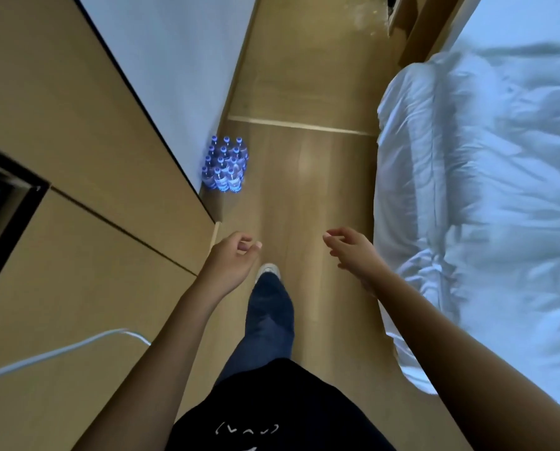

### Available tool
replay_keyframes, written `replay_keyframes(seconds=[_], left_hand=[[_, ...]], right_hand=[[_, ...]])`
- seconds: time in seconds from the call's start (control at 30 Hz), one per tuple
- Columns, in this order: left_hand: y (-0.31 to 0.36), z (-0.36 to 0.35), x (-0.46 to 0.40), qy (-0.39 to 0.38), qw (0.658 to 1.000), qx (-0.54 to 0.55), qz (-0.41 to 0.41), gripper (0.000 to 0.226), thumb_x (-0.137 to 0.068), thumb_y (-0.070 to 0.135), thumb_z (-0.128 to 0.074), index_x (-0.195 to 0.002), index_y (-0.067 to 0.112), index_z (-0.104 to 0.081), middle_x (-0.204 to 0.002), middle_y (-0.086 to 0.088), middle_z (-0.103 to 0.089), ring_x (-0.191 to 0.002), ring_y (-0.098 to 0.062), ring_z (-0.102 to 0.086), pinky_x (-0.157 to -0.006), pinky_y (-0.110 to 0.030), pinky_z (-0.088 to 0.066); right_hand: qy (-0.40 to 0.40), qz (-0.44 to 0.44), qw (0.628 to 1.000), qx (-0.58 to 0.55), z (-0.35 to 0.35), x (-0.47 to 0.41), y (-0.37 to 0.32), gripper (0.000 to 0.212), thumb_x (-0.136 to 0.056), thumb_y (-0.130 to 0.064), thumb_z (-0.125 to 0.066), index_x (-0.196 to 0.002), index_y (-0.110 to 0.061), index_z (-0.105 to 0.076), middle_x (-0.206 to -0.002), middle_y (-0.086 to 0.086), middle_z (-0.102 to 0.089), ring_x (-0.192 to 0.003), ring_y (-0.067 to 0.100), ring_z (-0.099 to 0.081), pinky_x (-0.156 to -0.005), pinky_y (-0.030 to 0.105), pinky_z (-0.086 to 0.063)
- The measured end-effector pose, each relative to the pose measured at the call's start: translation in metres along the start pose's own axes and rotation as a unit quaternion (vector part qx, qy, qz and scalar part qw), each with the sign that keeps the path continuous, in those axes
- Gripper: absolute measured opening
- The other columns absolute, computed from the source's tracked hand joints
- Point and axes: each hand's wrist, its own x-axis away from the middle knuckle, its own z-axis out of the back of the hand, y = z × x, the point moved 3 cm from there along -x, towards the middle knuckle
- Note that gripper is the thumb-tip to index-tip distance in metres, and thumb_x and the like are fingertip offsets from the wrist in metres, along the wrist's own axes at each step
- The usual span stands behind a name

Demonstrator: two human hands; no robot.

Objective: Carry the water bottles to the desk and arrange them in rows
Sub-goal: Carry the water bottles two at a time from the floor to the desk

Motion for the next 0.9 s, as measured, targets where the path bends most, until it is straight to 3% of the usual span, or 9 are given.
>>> replay_keyframes(seconds=[0.07, 0.17, 0.27, 0.4, 0.53, 0.63, 0.8, 0.9], left_hand=[[0.015, 0.003, -0.046, -0.003, 1.000, 0.006, -0.001, 0.029, -0.095, 0.039, -0.055, -0.117, 0.020, -0.060, -0.107, 0.006, -0.059, -0.091, -0.005, -0.055, -0.066, -0.015, -0.039], [0.040, 0.013, -0.122, 0.003, 1.000, 0.016, -0.003, 0.027, -0.094, 0.037, -0.057, -0.115, 0.021, -0.061, -0.097, 0.013, -0.057, -0.083, 0.002, -0.054, -0.065, -0.016, -0.040], [0.065, 0.025, -0.188, -0.001, 1.000, 0.002, 0.002, 0.028, -0.094, 0.036, -0.058, -0.116, 0.019, -0.061, -0.098, 0.010, -0.057, -0.085, -0.005, -0.057, -0.076, -0.024, -0.044], [0.101, 0.040, -0.268, -0.008, 1.000, 0.011, 0.018, 0.028, -0.095, 0.031, -0.058, -0.118, 0.016, -0.060, -0.107, 0.001, -0.061, -0.091, -0.011, -0.058, -0.078, -0.024, -0.042], [0.133, 0.048, -0.330, 0.011, 0.999, 0.013, 0.030, 0.026, -0.094, 0.029, -0.060, -0.116, 0.015, -0.061, -0.106, 0.001, -0.062, -0.088, -0.010, -0.058, -0.076, -0.024, -0.041], [0.161, 0.049, -0.385, 0.014, 0.998, 0.022, 0.056, 0.028, -0.095, 0.030, -0.058, -0.119, 0.017, -0.060, -0.106, 0.004, -0.059, -0.088, -0.009, -0.056, -0.070, -0.024, -0.041], [0.203, 0.045, -0.469, 0.045, 0.993, 0.043, 0.103, 0.031, -0.096, 0.030, -0.057, -0.123, 0.015, -0.059, -0.113, 0.002, -0.060, -0.096, -0.010, -0.055, -0.081, -0.024, -0.038], [0.227, 0.043, -0.510, 0.070, 0.985, 0.074, 0.141, 0.029, -0.097, 0.029, -0.055, -0.120, 0.012, -0.060, -0.108, 0.001, -0.059, -0.096, -0.011, -0.053, -0.078, -0.022, -0.040]], right_hand=[[0.005, -0.005, 1.000, 0.005, 0.010, -0.042, -0.018, 0.041, -0.099, -0.043, -0.052, -0.132, -0.018, -0.055, -0.108, -0.006, -0.060, -0.101, 0.012, -0.058, -0.088, 0.031, -0.050], [0.001, 0.000, 1.000, 0.015, 0.025, -0.113, -0.055, 0.040, -0.099, -0.043, -0.052, -0.132, -0.019, -0.054, -0.104, -0.009, -0.059, -0.096, 0.007, -0.058, -0.079, 0.025, -0.048], [0.004, -0.007, 1.000, 0.022, 0.041, -0.177, -0.094, 0.040, -0.099, -0.044, -0.052, -0.131, -0.020, -0.054, -0.102, -0.011, -0.058, -0.093, 0.005, -0.057, -0.074, 0.023, -0.047], [0.002, -0.009, 1.000, 0.028, 0.061, -0.252, -0.141, 0.040, -0.098, -0.044, -0.052, -0.130, -0.020, -0.056, -0.102, -0.011, -0.061, -0.095, 0.008, -0.059, -0.081, 0.027, -0.049], [-0.014, -0.011, 0.999, 0.038, 0.081, -0.314, -0.174, 0.039, -0.097, -0.046, -0.053, -0.128, -0.022, -0.057, -0.100, -0.009, -0.063, -0.094, 0.009, -0.061, -0.078, 0.026, -0.050], [-0.032, -0.009, 0.998, 0.044, 0.102, -0.371, -0.199, 0.039, -0.098, -0.043, -0.053, -0.129, -0.021, -0.056, -0.108, -0.006, -0.062, -0.101, 0.013, -0.060, -0.087, 0.031, -0.051], [-0.076, 0.000, 0.994, 0.073, 0.149, -0.473, -0.242, 0.033, -0.099, -0.042, -0.052, -0.125, -0.022, -0.058, -0.115, -0.002, -0.062, -0.107, 0.016, -0.059, -0.093, 0.035, -0.050], [-0.109, -0.007, 0.990, 0.086, 0.177, -0.534, -0.276, 0.028, -0.099, -0.044, -0.051, -0.119, -0.025, -0.058, -0.120, 0.001, -0.061, -0.110, 0.019, -0.058, -0.098, 0.039, -0.049]])
